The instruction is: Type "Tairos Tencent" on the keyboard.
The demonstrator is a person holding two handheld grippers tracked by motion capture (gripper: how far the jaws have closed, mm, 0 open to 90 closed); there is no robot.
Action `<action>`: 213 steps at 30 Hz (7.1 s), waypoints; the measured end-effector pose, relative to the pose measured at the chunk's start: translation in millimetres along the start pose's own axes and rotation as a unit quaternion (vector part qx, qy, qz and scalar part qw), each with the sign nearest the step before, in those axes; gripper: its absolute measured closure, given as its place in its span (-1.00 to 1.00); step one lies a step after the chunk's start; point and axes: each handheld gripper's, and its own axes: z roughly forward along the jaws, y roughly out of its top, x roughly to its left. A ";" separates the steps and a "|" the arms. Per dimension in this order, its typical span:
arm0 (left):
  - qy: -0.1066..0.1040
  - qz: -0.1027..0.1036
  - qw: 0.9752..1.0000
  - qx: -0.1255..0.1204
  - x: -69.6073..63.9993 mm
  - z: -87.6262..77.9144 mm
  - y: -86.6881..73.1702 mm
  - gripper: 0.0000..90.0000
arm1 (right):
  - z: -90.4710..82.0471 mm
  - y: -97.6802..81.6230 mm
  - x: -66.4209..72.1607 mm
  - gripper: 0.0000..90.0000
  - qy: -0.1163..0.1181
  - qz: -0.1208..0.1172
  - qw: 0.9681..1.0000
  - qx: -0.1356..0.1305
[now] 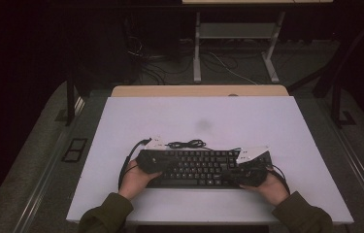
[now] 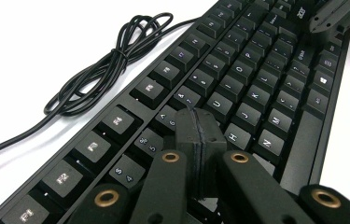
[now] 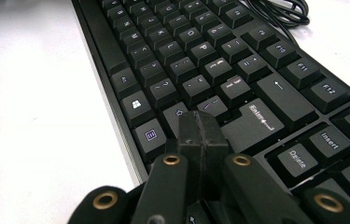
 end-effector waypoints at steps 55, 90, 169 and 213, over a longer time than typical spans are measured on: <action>0.009 -0.031 0.998 -0.053 -6.4 -30.7 -18.3 -0.56 | -8.1 3.4 -2.8 0.96 0.002 0.004 1.000 -0.024; 0.025 -0.035 0.998 -0.055 -3.9 -33.4 -24.2 -0.39 | 14.3 38.0 -12.4 -0.50 0.003 0.043 0.993 -0.113; 0.031 -0.036 0.998 -0.036 4.5 -33.0 -23.7 -0.37 | 39.4 59.4 -1.0 -0.12 0.040 0.026 0.994 -0.100; 0.036 -0.038 0.998 -0.041 5.6 -28.5 -25.0 -0.59 | 81.3 68.5 32.1 0.98 0.082 -0.027 0.996 -0.014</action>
